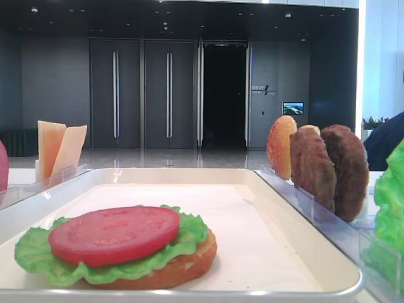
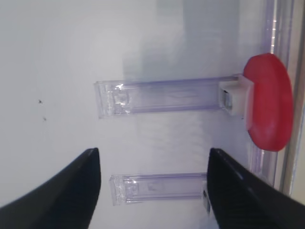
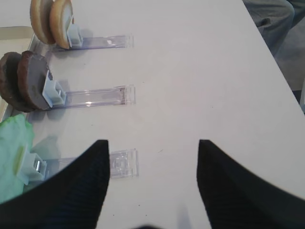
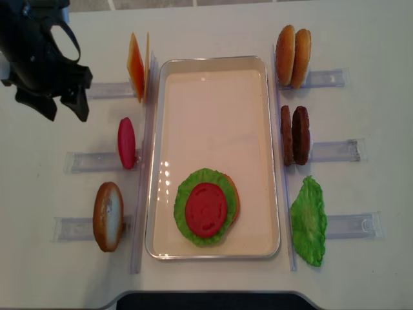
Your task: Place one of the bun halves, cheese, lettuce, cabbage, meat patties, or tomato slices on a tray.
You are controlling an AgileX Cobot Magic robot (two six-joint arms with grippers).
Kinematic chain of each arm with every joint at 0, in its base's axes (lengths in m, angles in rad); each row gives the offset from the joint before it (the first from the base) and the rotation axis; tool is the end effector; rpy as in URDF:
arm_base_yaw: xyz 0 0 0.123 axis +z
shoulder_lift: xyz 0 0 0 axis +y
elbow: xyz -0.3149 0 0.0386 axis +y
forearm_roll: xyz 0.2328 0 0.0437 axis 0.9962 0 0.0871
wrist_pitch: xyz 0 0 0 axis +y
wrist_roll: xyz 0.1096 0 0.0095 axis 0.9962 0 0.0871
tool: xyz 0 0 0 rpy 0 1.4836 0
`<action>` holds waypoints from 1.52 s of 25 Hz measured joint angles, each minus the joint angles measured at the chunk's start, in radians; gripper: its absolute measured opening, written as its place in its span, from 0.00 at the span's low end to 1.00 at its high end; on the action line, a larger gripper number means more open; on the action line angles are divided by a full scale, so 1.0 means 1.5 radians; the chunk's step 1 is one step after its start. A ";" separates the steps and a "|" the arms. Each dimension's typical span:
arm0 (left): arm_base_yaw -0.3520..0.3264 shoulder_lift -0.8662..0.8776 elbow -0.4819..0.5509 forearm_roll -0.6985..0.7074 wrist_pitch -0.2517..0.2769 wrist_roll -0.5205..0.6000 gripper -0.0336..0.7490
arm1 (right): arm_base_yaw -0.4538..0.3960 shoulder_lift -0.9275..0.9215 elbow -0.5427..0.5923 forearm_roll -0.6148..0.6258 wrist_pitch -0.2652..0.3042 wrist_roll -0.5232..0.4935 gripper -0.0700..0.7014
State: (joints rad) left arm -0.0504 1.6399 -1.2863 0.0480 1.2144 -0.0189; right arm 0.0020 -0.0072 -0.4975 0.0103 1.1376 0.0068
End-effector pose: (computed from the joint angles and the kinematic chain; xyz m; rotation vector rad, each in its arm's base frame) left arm 0.3035 -0.0104 0.2854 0.0705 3.0486 0.0649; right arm -0.0385 0.0010 0.2530 0.0041 2.1165 0.0177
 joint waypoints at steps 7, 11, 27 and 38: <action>0.024 -0.061 0.026 0.007 0.000 0.002 0.72 | 0.000 0.000 0.000 0.000 0.000 0.000 0.63; 0.024 -0.166 0.082 0.007 0.001 0.002 0.72 | 0.000 0.000 0.000 0.000 0.000 0.000 0.63; 0.024 -0.679 0.367 0.011 0.018 0.002 0.72 | 0.000 0.000 0.000 0.000 0.000 0.000 0.63; 0.024 -1.037 0.507 0.007 0.031 0.005 0.72 | 0.000 0.000 0.000 0.000 0.000 0.000 0.63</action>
State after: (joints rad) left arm -0.0147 0.0845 -0.5253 0.0592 1.2605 -0.0111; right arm 0.0020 -0.0072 -0.4975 0.0103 1.1376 0.0068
